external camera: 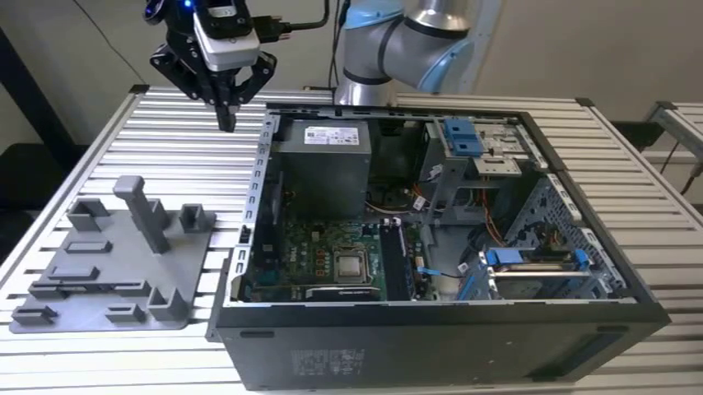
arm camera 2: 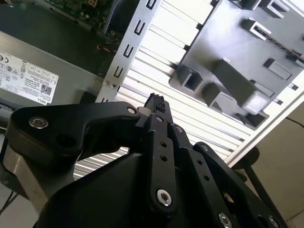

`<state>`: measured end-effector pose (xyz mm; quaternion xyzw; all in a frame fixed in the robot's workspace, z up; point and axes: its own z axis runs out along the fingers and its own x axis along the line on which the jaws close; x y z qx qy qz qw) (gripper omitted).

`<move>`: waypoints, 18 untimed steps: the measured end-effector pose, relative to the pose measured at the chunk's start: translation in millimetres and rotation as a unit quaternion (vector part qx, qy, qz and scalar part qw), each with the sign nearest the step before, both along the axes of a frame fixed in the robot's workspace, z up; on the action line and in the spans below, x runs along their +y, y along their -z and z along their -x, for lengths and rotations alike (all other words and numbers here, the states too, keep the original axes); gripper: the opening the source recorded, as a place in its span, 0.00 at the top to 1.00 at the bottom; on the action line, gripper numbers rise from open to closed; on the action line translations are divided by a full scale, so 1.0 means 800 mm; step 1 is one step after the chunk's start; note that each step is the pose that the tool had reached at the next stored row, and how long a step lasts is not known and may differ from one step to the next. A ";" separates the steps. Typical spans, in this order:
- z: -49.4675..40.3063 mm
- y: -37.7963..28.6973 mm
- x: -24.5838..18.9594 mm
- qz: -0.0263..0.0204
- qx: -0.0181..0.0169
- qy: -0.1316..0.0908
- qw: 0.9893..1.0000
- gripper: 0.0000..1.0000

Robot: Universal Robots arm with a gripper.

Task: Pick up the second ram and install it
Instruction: 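Reach for the second ram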

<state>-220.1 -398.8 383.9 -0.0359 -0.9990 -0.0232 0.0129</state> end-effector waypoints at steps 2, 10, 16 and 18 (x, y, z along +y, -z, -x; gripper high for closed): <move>0.003 0.0003 0.0000 0.000 0.000 0.000 1.000 0.89; 0.019 0.0016 0.0000 0.000 0.000 0.000 1.000 0.89; 0.035 0.0026 0.0000 0.000 0.000 0.000 1.000 0.89; 0.039 0.0030 0.0000 0.000 0.000 0.000 1.000 0.89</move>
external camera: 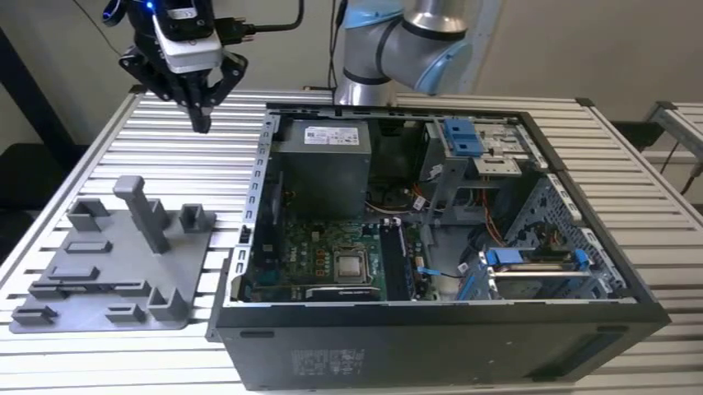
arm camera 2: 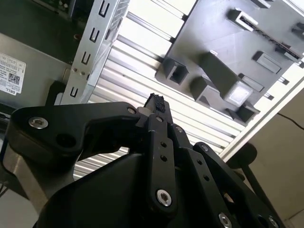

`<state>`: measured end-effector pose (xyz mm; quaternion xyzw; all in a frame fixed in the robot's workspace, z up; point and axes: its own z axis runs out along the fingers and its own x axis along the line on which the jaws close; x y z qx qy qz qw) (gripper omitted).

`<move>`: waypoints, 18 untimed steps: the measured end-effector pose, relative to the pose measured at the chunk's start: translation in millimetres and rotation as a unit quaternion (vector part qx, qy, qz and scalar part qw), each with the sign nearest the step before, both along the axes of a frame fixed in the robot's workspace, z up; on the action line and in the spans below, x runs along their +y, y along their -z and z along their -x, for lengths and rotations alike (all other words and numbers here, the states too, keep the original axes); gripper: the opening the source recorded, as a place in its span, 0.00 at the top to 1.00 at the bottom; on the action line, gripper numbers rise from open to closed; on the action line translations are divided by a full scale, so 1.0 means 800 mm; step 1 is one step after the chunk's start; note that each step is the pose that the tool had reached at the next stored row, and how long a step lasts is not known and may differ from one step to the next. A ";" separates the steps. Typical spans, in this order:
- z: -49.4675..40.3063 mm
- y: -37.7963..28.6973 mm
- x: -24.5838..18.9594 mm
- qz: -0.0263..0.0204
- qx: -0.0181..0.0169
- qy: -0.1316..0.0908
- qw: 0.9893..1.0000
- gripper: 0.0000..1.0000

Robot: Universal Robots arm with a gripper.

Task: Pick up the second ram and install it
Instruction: 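Reach for the second ram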

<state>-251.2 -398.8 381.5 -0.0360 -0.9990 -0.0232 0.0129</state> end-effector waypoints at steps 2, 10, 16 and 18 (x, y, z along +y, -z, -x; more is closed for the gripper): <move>0.004 0.0003 0.0000 0.000 0.000 0.000 1.000 0.89; 0.018 0.0016 0.0000 0.000 0.000 0.000 1.000 0.89; 0.031 0.0027 0.0000 0.000 0.000 0.000 1.000 0.89; 0.036 0.0029 0.0000 0.000 0.000 0.000 1.000 0.89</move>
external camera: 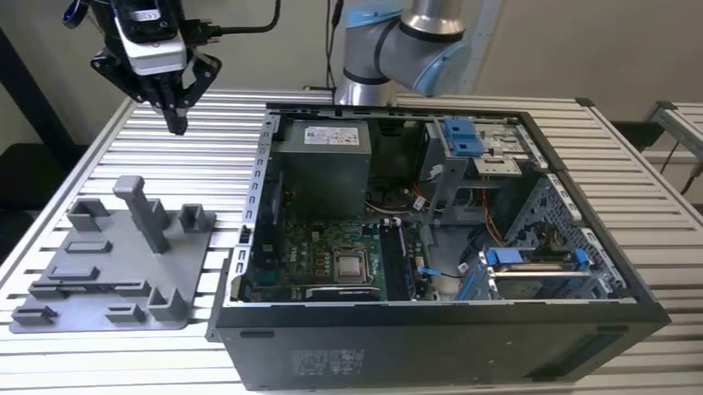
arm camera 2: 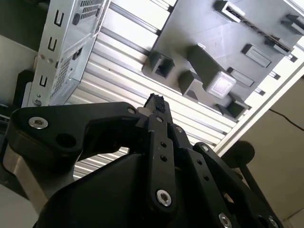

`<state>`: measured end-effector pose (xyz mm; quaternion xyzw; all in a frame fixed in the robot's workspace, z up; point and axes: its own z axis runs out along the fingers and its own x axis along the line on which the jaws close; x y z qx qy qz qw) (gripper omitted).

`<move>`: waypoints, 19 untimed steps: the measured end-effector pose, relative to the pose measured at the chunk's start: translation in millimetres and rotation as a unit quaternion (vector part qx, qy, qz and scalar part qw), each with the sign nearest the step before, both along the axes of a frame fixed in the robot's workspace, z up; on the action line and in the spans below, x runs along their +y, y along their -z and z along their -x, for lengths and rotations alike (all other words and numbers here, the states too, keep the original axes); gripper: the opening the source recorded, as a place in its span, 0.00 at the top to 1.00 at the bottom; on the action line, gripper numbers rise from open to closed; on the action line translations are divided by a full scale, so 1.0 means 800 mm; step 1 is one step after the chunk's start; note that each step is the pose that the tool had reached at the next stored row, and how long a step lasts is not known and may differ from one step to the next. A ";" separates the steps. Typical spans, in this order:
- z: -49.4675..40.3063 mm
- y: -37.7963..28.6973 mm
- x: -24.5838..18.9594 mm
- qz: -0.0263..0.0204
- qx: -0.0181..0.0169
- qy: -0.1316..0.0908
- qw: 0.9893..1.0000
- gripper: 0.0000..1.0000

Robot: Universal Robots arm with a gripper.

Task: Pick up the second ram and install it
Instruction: 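Reach for the second ram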

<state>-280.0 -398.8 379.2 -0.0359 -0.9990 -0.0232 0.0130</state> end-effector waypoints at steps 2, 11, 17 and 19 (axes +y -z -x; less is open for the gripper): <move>0.005 0.0001 0.0000 0.000 0.000 0.000 1.000 0.89; 0.038 0.0019 -0.0001 0.000 0.000 0.000 1.000 0.89; 0.065 0.0054 -0.0001 0.000 0.001 0.000 1.000 0.89; 0.074 0.0066 -0.0001 0.000 0.002 0.000 1.000 0.89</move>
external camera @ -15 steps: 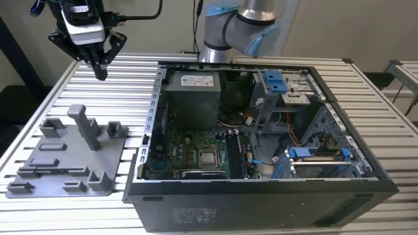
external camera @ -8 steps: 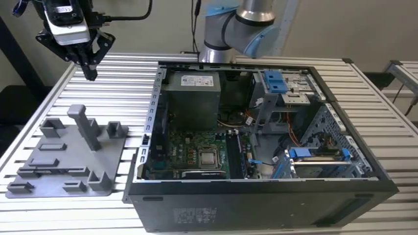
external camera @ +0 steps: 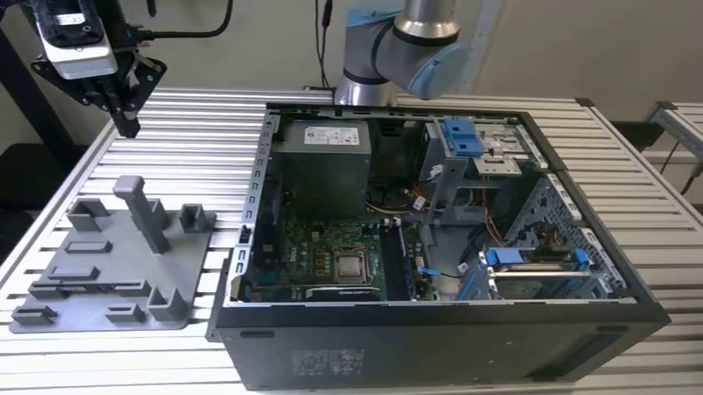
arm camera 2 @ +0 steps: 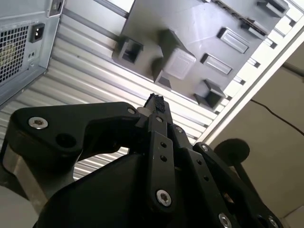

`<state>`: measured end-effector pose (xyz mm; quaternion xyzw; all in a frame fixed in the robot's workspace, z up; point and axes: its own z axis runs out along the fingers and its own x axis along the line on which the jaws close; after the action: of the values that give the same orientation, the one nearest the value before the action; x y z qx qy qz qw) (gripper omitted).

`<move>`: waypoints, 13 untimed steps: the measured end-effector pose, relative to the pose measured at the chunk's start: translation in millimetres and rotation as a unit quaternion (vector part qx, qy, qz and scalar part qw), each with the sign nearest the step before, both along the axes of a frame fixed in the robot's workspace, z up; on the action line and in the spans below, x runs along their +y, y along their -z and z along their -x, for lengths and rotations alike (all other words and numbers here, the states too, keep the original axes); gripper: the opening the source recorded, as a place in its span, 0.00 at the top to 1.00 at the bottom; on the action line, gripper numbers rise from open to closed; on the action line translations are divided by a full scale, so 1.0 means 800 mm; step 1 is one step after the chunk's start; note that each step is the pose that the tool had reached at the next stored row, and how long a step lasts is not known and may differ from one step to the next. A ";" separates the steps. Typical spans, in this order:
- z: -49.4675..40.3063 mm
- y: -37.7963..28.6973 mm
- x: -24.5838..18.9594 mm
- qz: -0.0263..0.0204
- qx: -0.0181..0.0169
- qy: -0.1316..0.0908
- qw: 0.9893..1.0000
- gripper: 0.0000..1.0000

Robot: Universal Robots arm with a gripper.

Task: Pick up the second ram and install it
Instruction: 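Reach for the second ram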

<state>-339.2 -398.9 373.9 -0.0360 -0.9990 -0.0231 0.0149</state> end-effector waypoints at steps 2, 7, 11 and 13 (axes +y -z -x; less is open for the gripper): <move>0.010 0.0012 0.0000 0.000 0.000 0.000 1.000 0.89; 0.032 0.0038 0.0000 0.000 0.002 0.000 1.000 0.89; 0.047 0.0046 0.0000 0.000 0.004 0.000 1.000 0.89; 0.053 0.0048 0.0000 0.000 0.004 0.000 1.000 0.89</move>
<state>-381.7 -398.9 370.0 -0.0361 -0.9989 -0.0230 0.0191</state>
